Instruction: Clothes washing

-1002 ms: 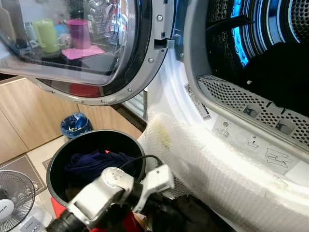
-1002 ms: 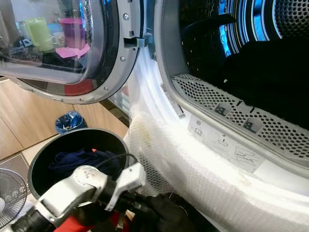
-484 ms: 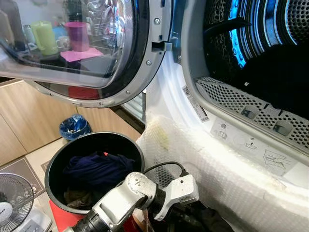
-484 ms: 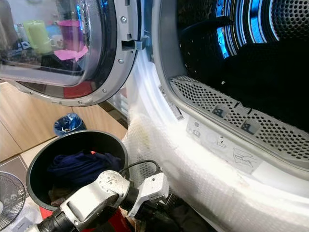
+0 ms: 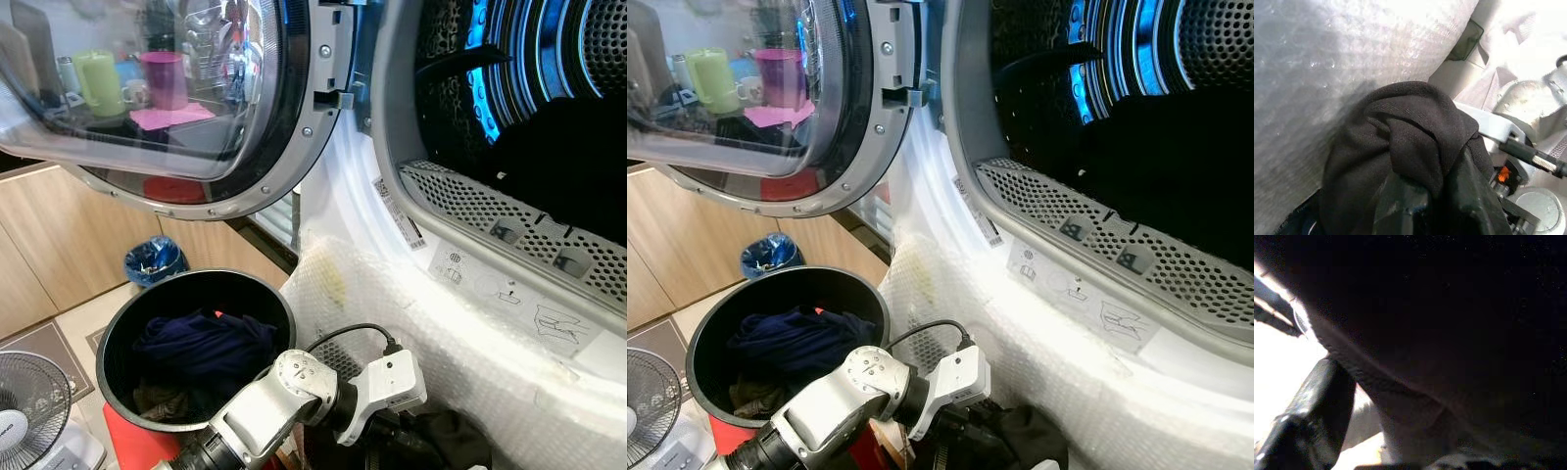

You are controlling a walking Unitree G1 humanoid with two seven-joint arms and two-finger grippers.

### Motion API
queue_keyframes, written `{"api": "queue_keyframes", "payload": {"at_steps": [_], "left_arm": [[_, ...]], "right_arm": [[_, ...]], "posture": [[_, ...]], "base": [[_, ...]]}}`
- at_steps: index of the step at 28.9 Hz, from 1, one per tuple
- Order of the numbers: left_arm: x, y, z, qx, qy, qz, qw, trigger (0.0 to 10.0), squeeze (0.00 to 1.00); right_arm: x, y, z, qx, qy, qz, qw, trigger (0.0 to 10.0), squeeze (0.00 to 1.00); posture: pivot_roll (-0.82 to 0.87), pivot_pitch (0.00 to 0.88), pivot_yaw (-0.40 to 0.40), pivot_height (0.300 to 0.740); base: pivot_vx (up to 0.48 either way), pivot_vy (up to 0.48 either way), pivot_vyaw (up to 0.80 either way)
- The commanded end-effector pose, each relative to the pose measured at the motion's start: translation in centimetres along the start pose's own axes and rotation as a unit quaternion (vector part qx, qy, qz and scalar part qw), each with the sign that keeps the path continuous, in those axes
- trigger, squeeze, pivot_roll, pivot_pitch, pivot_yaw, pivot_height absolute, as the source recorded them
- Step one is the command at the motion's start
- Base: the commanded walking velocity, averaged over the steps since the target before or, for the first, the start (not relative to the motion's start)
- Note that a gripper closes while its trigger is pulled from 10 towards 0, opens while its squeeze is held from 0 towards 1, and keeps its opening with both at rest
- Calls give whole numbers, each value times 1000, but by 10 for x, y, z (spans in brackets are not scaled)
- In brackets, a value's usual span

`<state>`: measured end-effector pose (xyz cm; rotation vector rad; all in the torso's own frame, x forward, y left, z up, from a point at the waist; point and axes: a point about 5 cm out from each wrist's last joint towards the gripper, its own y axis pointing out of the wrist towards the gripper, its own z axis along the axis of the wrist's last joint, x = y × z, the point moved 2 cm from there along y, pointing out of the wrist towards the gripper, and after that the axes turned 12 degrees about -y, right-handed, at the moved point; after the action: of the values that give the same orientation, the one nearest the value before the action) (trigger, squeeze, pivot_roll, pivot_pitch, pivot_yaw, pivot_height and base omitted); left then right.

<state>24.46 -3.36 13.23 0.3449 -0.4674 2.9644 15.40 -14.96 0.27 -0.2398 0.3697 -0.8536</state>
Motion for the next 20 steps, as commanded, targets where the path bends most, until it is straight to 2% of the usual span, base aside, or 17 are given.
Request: {"api": "queue_keyframes", "payload": {"at_steps": [1, 3, 12, 13, 16, 17, 18, 19, 20], "left_arm": [[0, 3, 15, 16, 26, -3, 1000, 0, 0], [0, 3, 17, 18, 27, -1, 999, 0, 0], [-3, 2, 22, 26, 28, 6, 999, 0, 0], [-4, 2, 22, 25, 28, 7, 999, 0, 0], [-4, 2, 23, 25, 27, 9, 999, 0, 0], [-4, 2, 23, 26, 26, 9, 999, 0, 0], [-4, 2, 23, 26, 25, 8, 999, 0, 0], [-4, 2, 23, 26, 25, 6, 999, 0, 0], [-3, 2, 23, 25, 25, 5, 999, 0, 0]], "right_arm": [[11, -1, -1, 10, 24, -42, 999, 10000, 0], [19, 1, -5, 11, 48, -81, 996, 10000, 0], [22, 0, -15, 36, 118, -137, 983, 10000, 0], [20, 0, -13, 48, 121, -133, 982, 9333, 0], [19, 0, -15, 57, 140, -149, 977, 9373, 0], [18, 1, -16, 62, 149, -153, 975, 8039, 0], [18, 2, -16, 66, 153, -155, 974, 8039, 0], [15, 3, -13, 88, 166, -153, 970, 0, 0], [14, 4, -12, 96, 169, -151, 969, 0, 0]], "posture": [[215, 7, -68, 740], [211, 11, -67, 740], [211, 21, -66, 740], [208, 31, -64, 740], [210, 36, -64, 740], [210, 36, -64, 740], [210, 36, -64, 740], [210, 36, -64, 740], [210, 36, -64, 740]], "base": [[0, 0, 0], [0, 0, 0], [0, 0, 0], [0, 0, 0], [0, 0, 0], [0, 0, 0], [0, 0, 0], [0, 0, 0], [0, 0, 0]]}}
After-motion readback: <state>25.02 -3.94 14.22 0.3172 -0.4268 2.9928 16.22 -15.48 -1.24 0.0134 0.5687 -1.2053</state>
